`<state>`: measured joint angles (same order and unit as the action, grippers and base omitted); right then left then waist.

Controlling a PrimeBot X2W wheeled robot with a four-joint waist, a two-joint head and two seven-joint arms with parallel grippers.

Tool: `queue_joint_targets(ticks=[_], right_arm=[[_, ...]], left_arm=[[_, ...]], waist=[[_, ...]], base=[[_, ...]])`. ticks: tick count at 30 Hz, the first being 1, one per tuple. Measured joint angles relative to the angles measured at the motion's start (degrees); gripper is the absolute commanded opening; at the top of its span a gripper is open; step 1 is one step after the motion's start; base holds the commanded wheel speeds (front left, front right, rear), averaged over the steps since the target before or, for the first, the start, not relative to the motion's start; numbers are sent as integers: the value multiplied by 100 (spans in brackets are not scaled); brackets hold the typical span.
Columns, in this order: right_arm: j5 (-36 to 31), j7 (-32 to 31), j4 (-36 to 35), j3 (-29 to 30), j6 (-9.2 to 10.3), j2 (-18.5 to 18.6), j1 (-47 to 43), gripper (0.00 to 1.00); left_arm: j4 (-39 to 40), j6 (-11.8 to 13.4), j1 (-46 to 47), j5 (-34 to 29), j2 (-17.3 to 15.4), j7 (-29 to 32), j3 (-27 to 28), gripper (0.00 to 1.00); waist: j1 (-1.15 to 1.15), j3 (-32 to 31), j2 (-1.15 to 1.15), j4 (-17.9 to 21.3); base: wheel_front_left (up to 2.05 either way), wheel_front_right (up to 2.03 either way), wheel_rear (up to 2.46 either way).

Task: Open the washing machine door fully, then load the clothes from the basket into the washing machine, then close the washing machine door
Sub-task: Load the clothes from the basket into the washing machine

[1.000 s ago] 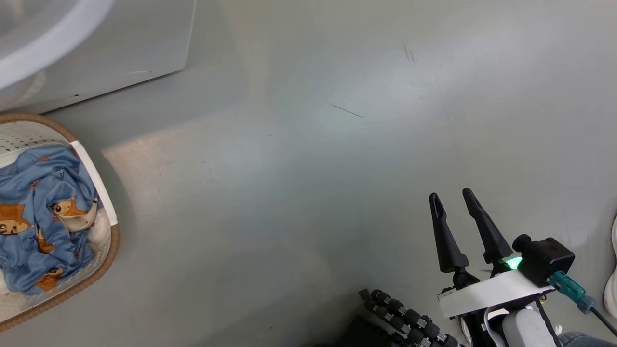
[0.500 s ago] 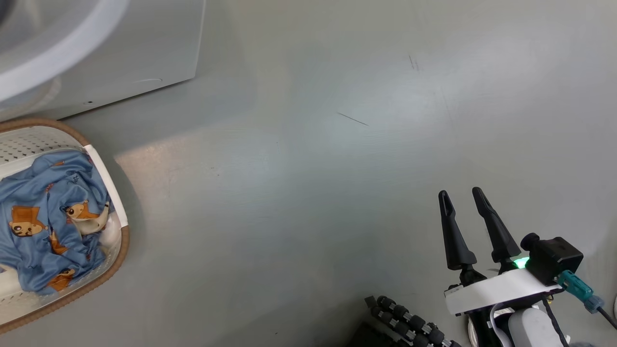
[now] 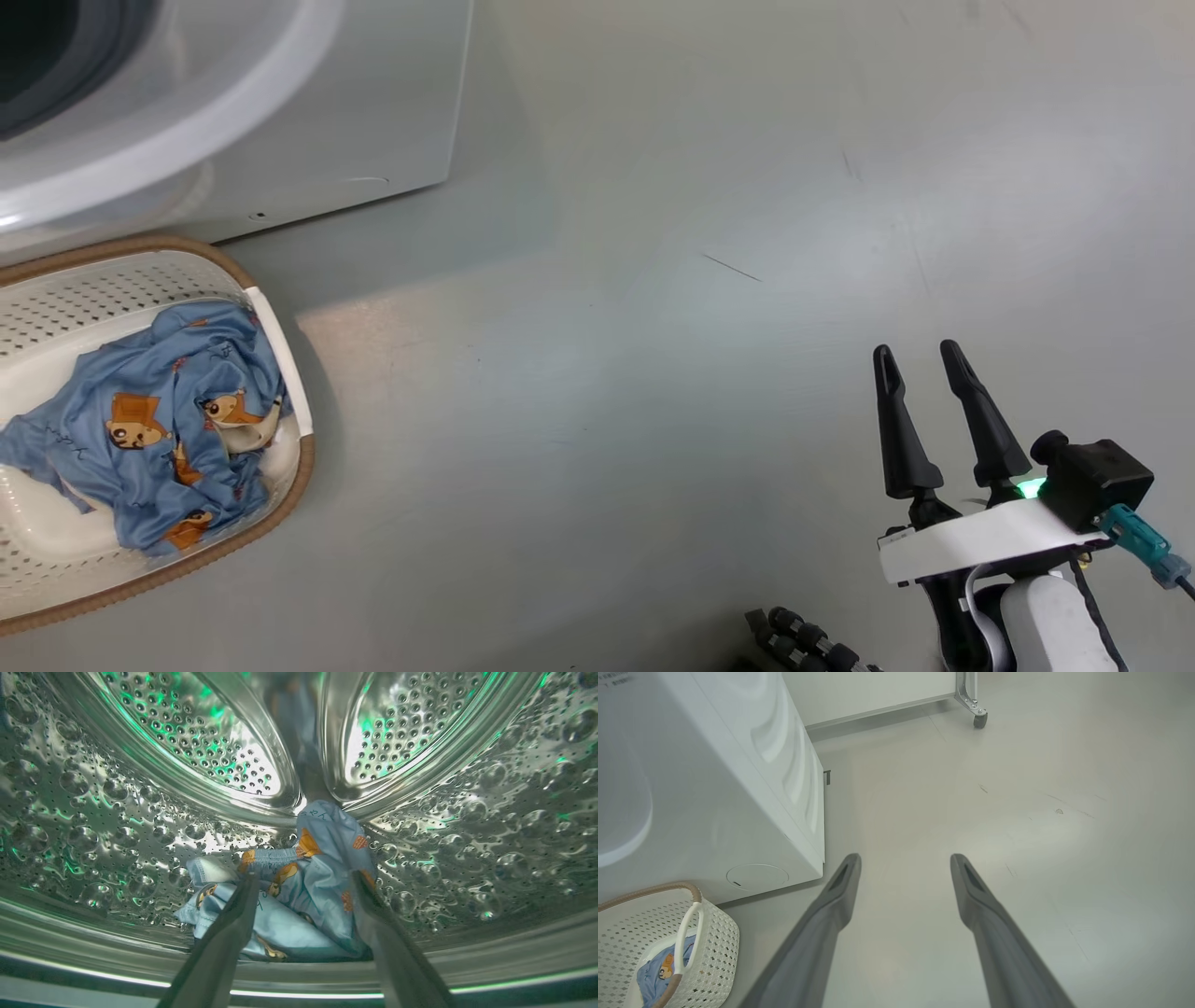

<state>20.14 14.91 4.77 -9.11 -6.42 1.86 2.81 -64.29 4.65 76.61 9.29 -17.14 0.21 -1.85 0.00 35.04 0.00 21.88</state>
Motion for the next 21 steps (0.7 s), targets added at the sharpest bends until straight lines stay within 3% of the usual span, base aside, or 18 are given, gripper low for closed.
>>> queue_joint_targets(ticks=[11,21], right_arm=[[-165,0,144,127,-8,3,137,100],[-269,0,298,258,-10,16,88,100]], left_arm=[[-179,-14,-533,321,612,-500,100,100],[-365,-316,-1010,450,1084,-837,107,100]], waist=[[0,-485,0,-366],[0,-1047,0,-788]], base=[[0,0,0],[0,0,0]])
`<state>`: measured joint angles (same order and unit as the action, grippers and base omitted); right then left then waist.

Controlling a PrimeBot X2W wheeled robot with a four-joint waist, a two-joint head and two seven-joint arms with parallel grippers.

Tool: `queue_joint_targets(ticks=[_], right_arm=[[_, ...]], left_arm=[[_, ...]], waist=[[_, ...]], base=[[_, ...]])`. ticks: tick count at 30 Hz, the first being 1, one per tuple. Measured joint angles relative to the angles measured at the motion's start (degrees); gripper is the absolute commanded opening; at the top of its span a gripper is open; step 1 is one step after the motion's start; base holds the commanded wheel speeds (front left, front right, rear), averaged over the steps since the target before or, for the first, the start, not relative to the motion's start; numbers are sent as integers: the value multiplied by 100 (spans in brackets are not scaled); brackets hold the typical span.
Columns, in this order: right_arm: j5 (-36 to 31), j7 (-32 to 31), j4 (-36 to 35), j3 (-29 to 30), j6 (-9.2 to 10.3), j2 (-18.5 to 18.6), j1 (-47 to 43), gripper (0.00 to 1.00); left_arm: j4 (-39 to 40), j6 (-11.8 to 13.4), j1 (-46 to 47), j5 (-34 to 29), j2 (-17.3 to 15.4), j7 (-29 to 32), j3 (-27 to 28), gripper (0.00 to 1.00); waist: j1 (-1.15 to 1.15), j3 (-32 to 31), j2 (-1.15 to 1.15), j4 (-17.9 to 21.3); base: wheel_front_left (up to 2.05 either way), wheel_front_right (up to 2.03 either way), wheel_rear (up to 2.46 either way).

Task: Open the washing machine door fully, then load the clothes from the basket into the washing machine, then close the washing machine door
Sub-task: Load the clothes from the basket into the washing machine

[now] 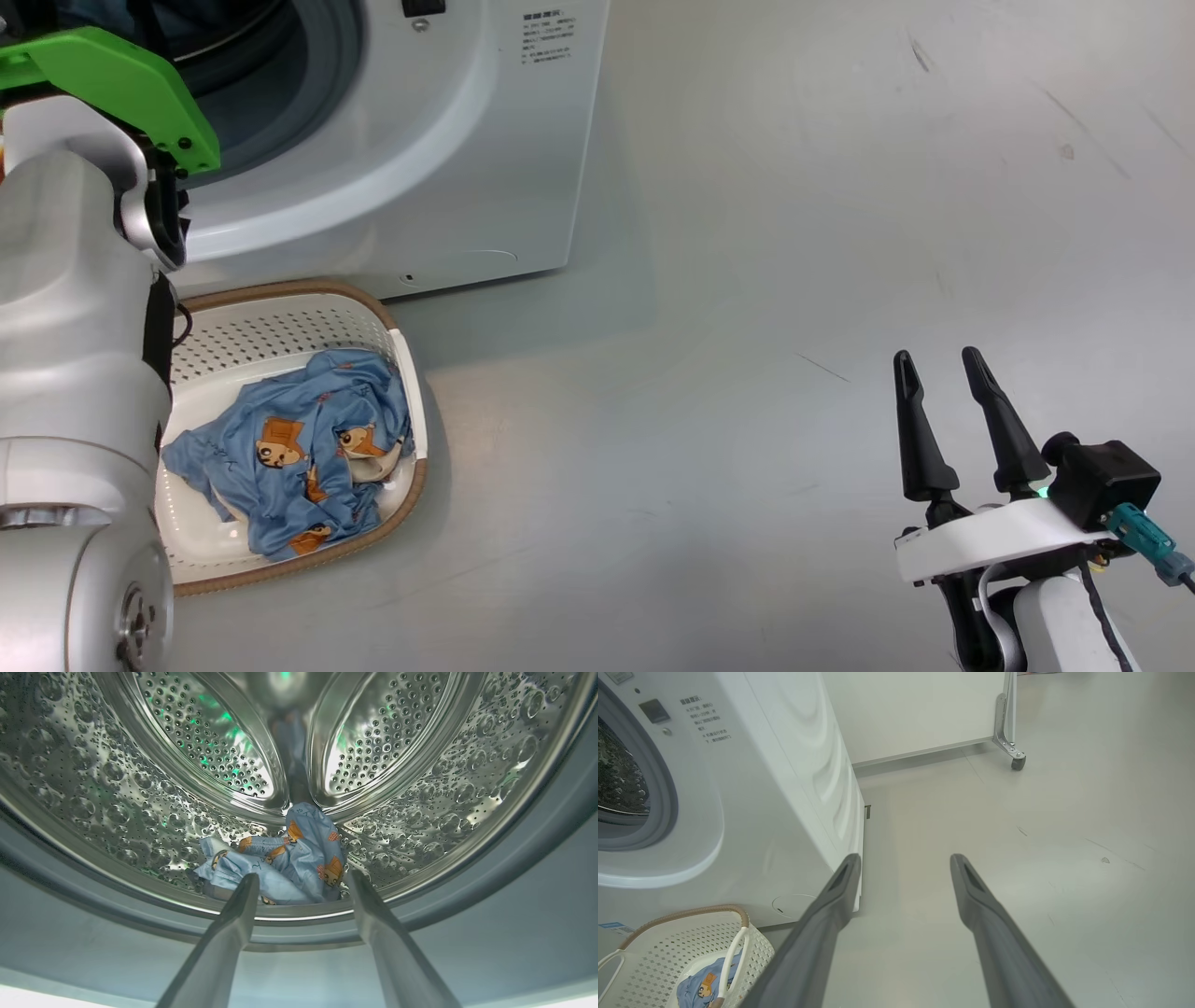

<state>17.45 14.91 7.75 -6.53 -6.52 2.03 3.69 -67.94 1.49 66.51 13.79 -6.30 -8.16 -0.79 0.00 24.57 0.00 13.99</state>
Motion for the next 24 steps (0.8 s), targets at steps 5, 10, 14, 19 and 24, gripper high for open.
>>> queue_joint_targets(ticks=[5,10,14,19,24], right_arm=[[-34,0,23,48,-15,1,-90,100],[-111,0,37,97,-16,2,-93,100],[-197,0,38,202,-46,3,-93,100],[-310,0,38,344,-46,5,-94,100],[-353,0,42,489,-47,11,-201,100]], left_arm=[[-49,-101,-144,2,31,-97,-32,100],[-71,-223,-350,40,98,-272,-38,100],[-93,-409,-654,192,232,-385,-14,100],[-82,-577,-1029,223,386,-463,-134,100],[-46,-659,-1456,149,402,-553,-308,100]], waist=[[0,-228,0,-231],[0,-440,0,-414],[0,-623,0,-512],[0,-860,0,-615],[0,-1104,0,-726]], base=[[0,0,0],[0,0,0],[0,0,0],[0,0,0],[0,0,0]])
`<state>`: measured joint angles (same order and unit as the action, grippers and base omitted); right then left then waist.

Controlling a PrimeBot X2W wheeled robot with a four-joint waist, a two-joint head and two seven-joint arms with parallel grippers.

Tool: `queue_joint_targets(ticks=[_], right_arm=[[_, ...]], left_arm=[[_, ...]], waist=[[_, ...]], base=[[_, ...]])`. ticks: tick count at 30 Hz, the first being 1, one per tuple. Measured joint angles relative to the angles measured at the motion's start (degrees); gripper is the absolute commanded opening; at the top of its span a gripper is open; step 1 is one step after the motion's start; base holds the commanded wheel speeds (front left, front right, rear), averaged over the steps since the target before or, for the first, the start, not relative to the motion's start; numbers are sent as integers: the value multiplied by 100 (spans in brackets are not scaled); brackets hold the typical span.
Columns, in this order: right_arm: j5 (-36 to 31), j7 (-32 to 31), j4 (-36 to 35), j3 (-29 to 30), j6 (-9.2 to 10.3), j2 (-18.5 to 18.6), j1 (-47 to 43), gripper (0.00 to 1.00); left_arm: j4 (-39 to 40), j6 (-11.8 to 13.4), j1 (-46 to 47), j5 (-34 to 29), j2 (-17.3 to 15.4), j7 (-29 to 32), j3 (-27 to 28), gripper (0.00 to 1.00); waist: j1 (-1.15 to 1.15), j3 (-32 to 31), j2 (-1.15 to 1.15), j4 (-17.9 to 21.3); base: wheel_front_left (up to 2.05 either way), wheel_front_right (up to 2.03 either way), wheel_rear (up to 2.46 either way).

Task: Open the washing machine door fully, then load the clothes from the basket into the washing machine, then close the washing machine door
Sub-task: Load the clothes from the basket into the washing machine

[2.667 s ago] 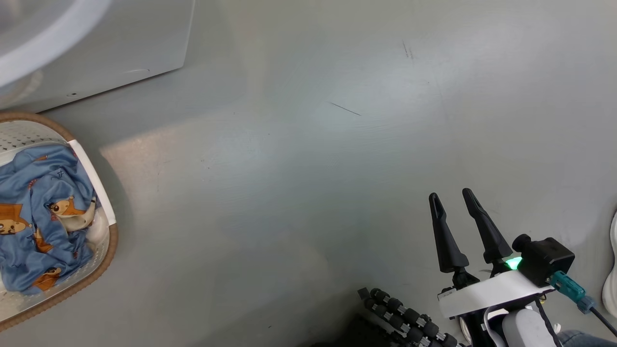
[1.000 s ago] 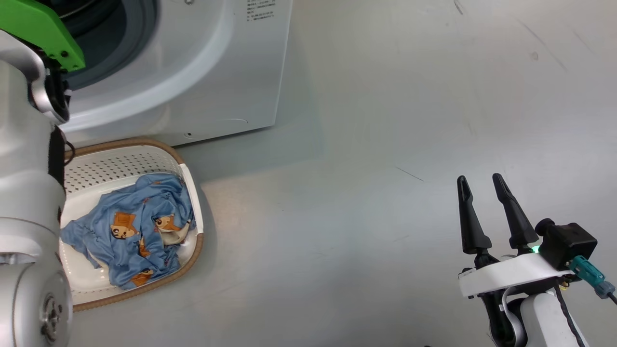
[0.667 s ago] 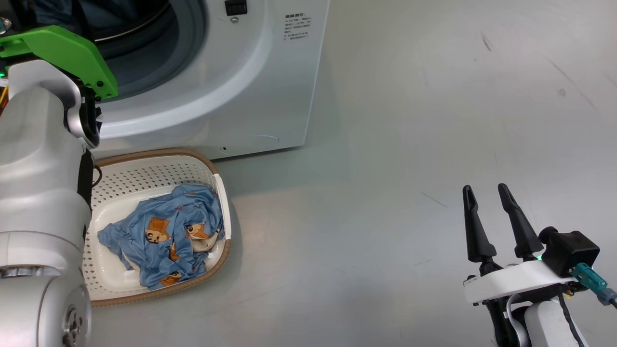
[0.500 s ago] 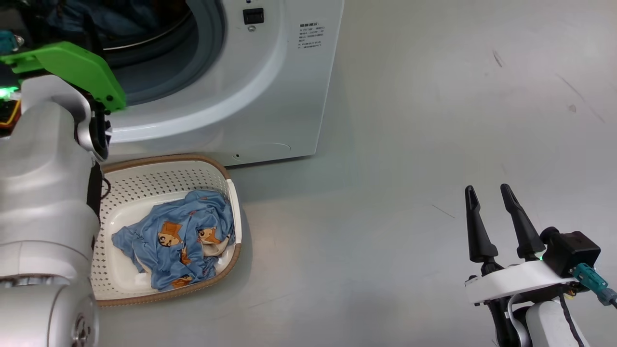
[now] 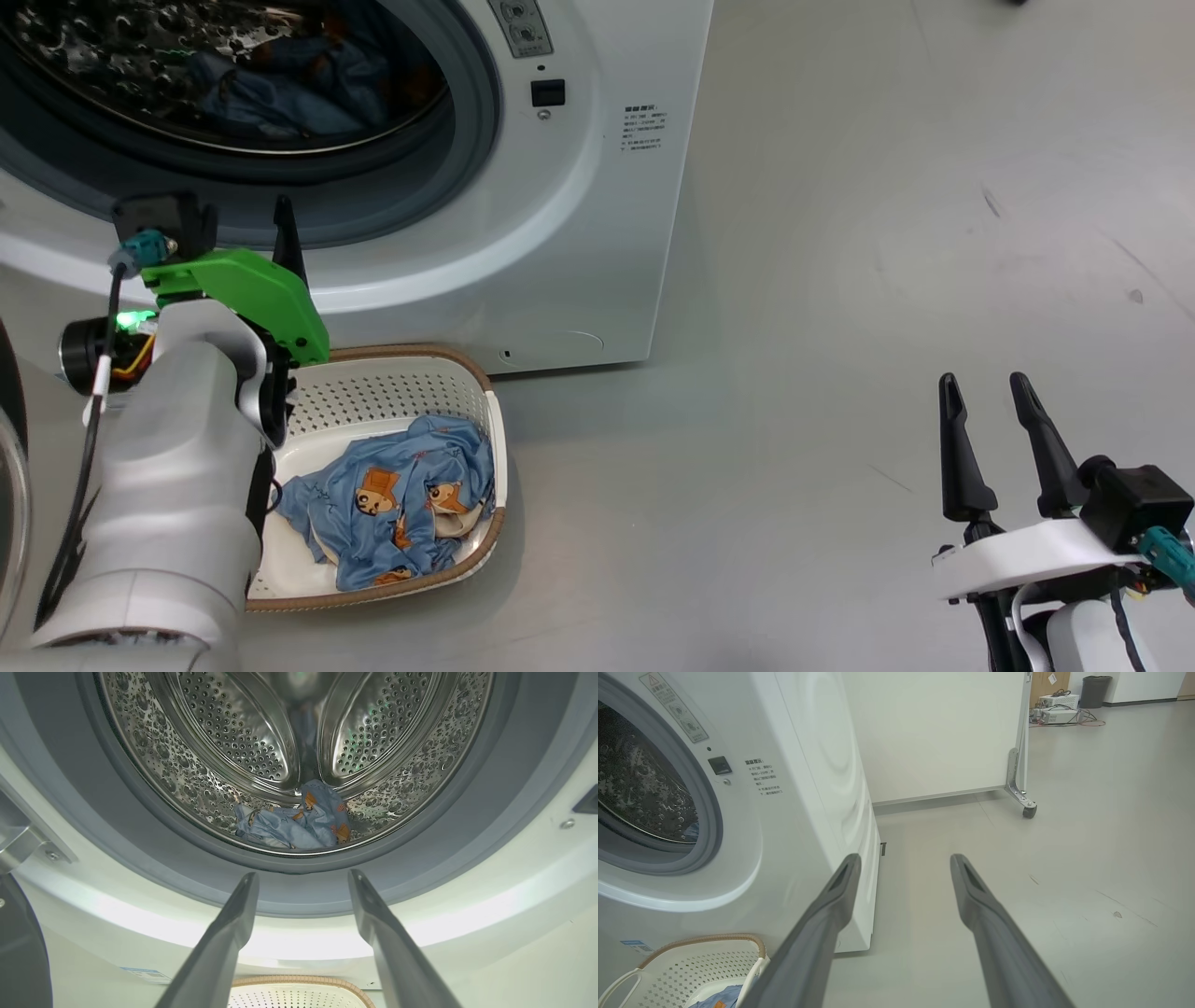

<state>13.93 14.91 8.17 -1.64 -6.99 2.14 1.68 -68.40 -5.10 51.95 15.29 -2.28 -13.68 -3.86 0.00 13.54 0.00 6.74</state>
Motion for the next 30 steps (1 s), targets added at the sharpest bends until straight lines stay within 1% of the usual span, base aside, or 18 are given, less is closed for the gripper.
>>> queue_joint_targets(ticks=[6,14,21,30], right_arm=[[-93,0,10,109,0,-3,-213,100],[-307,0,60,7,-1,13,-261,100],[-339,0,64,-62,-1,164,-542,100],[-345,0,-2,-159,-2,227,-686,100]], left_arm=[[109,-92,-459,3,86,-27,-64,100],[488,-125,-1323,-15,91,-58,-220,100],[1360,-142,-2120,4,90,-58,-160,100],[2750,-89,-3286,166,89,-59,308,100]], waist=[[0,-270,0,-167],[0,-684,0,-313],[0,-1028,0,-392],[0,-1295,0,-440]], base=[[0,0,0],[0,0,0],[0,0,0],[0,0,0]])
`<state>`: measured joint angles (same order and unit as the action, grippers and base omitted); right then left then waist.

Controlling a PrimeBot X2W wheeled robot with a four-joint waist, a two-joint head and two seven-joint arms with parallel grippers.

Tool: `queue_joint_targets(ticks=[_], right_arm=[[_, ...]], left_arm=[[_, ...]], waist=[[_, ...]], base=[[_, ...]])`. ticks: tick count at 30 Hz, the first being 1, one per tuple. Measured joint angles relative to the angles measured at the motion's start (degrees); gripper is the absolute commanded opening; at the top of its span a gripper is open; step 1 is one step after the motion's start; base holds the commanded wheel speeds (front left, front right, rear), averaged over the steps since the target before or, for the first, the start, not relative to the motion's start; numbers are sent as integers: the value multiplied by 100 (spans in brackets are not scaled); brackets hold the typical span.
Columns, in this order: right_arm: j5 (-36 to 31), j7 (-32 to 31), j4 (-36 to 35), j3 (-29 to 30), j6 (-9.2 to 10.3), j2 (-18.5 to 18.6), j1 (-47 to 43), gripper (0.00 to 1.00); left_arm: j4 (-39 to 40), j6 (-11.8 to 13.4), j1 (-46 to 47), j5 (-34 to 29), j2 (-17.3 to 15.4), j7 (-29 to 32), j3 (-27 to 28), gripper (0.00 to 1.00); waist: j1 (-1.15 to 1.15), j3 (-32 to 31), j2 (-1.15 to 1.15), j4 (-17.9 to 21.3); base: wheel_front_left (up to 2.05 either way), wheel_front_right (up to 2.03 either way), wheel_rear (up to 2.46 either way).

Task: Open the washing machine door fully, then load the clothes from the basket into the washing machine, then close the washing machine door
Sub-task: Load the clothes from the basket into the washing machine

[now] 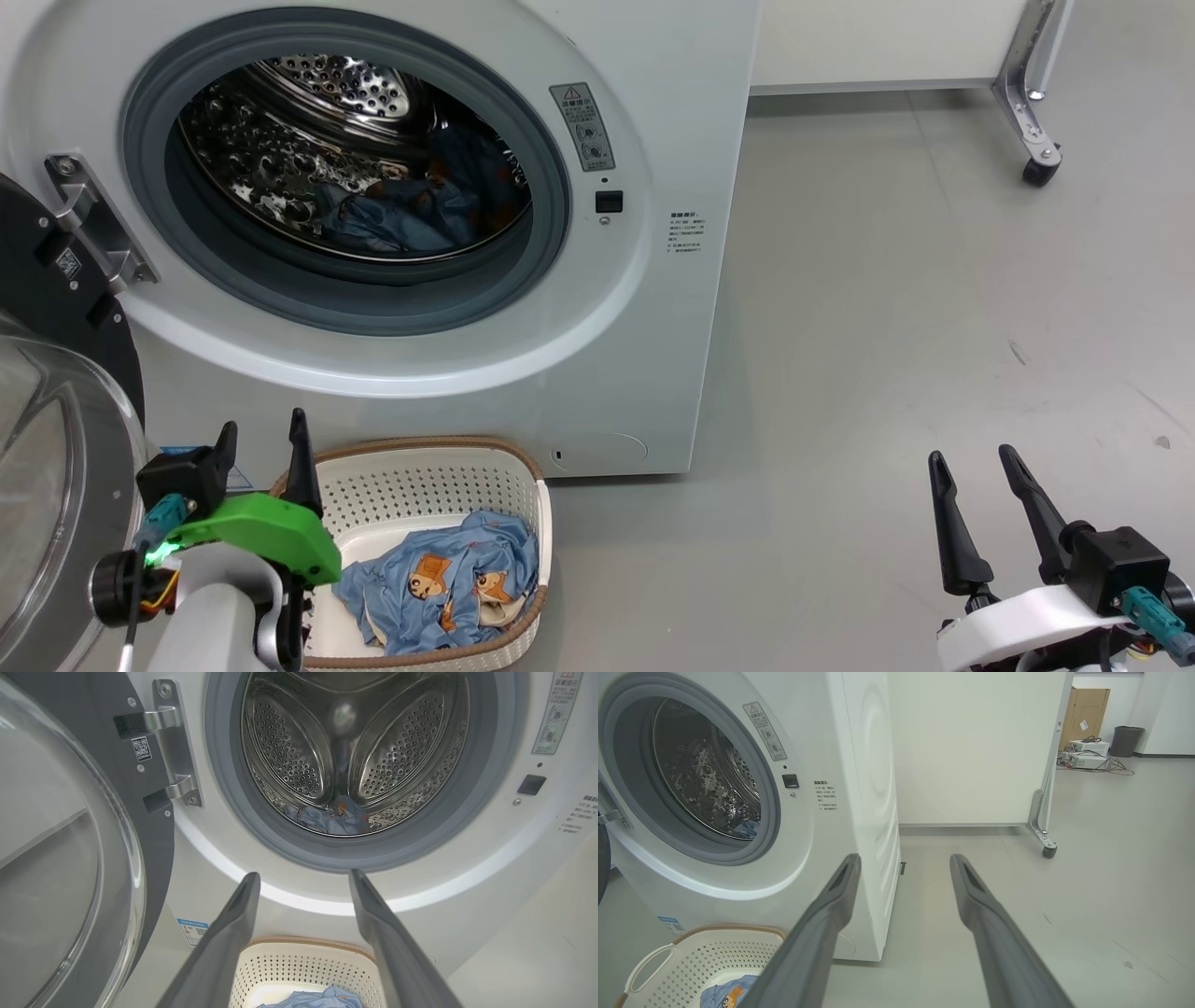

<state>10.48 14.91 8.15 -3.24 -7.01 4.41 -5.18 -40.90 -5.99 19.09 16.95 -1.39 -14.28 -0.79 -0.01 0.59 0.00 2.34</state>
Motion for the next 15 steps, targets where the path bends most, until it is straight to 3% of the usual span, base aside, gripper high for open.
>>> queue_joint_targets(ticks=[15], right_arm=[[-65,0,-236,24,0,110,-188,100]], left_arm=[[1699,0,-1642,13,-14,-1,417,100]], waist=[[0,-153,0,84]], base=[[0,0,0]])
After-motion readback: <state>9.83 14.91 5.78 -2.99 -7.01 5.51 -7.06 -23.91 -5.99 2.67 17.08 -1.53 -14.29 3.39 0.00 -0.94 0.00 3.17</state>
